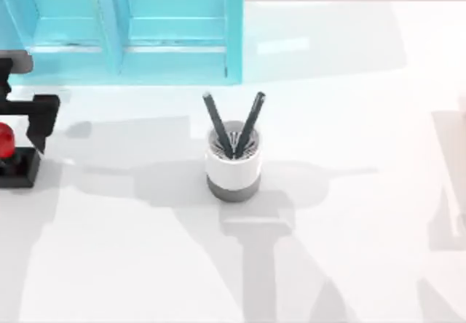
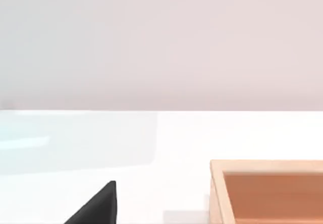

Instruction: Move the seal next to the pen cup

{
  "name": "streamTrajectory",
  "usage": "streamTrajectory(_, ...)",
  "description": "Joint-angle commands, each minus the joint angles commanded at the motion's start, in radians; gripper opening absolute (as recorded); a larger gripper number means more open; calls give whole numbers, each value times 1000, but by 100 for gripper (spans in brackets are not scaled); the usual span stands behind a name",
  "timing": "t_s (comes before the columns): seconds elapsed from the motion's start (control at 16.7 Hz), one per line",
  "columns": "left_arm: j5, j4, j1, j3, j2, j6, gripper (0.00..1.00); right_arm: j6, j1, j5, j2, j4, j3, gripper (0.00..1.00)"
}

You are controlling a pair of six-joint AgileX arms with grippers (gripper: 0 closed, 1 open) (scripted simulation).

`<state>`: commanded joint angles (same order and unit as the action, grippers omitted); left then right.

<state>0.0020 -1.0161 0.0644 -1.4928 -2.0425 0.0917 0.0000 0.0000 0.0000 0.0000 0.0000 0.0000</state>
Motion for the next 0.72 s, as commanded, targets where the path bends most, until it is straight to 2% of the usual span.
streamTrajectory(0.36, 0, 33, 1, 31, -7, 1, 100, 0, 0, 0, 0, 0, 0, 100)
streamTrajectory(0.72, 0, 33, 1, 31, -7, 1, 55, 0, 0, 0, 0, 0, 0, 100)
